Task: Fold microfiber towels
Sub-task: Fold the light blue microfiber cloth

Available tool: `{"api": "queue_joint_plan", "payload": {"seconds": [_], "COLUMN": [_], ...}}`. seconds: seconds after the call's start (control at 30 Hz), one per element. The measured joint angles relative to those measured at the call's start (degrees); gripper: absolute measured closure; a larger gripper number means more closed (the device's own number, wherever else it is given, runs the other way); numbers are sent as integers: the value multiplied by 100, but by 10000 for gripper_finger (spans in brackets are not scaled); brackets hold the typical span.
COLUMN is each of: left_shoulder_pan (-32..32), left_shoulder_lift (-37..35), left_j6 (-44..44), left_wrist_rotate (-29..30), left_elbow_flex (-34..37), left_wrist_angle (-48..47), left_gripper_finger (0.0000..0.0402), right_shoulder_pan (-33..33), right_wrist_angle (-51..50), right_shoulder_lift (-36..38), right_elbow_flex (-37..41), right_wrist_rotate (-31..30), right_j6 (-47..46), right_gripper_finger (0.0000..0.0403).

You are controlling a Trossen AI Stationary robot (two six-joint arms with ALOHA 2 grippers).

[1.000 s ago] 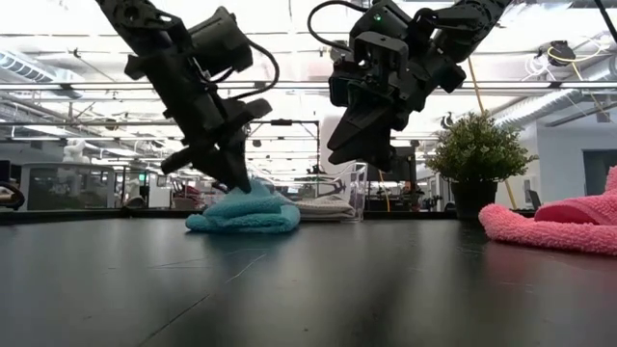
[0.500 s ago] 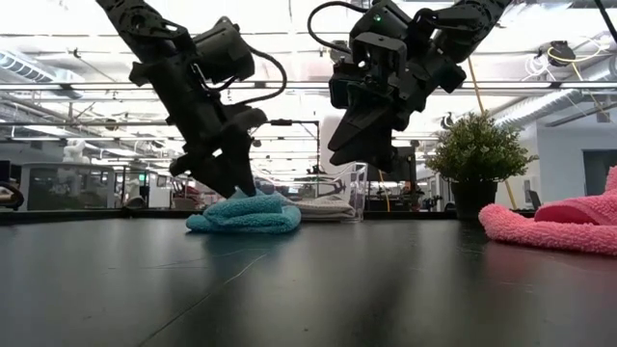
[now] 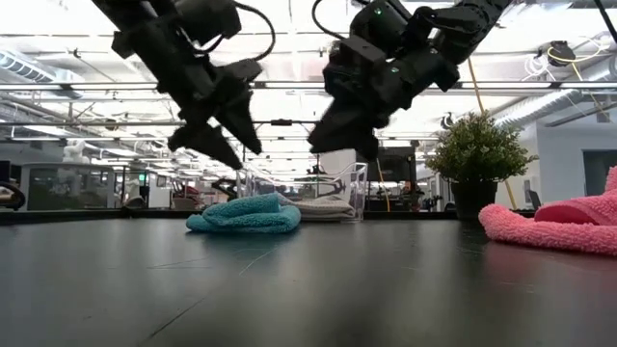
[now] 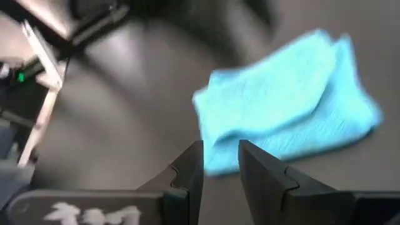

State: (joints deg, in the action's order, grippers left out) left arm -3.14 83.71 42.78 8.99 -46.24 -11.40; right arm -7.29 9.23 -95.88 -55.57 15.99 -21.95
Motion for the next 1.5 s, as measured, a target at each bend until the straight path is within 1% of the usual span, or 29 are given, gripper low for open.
{"api": "queue_joint_plan", "payload": {"seconds": [0.1, 0.23, 0.37, 0.5, 0.67, 0.93, 1.1, 1.13, 1.23, 1.37, 1.5], "left_shoulder_pan": [319, 563, 648, 793, 982, 1118, 1178, 1178, 1178, 1180, 1178], "left_shoulder_lift": [362, 887, 1351, 1690, 1755, 1759, 1759, 1759, 1759, 1759, 1761], "left_j6": [300, 614, 867, 1142, 1252, 1281, 1263, 1261, 1261, 1259, 1237], "left_wrist_rotate": [-2, -23, -182, -509, -583, -748, -760, -759, -734, -717, -683], "left_elbow_flex": [30, 28, 17, -12, 5, 11, 13, 13, 13, 13, 13], "left_wrist_angle": [-87, 147, 586, 1205, 1695, 1729, 1721, 1718, 1714, 1714, 1715], "left_gripper_finger": [169, 169, 169, 169, 169, 169, 170, 170, 170, 170, 170], "right_shoulder_pan": [-113, -217, -205, -135, -76, -47, -25, -13, 21, 33, 13], "right_wrist_angle": [377, 407, 372, 199, -402, -1048, -625, -437, 45, 66, 230], "right_shoulder_lift": [0, -18, -59, -59, -63, -69, -402, -520, -878, -1177, -1287], "right_elbow_flex": [0, -4, -2, -4, -4, -2, -4, -4, -7, -4, -4], "right_wrist_rotate": [-113, -167, -229, -227, -229, -264, -225, -164, 260, 355, 361], "right_j6": [22, 210, 256, 350, 714, 1352, 1356, 1260, 885, 767, 730], "right_gripper_finger": [310, 310, 310, 310, 310, 310, 310, 310, 310, 310, 310]}}
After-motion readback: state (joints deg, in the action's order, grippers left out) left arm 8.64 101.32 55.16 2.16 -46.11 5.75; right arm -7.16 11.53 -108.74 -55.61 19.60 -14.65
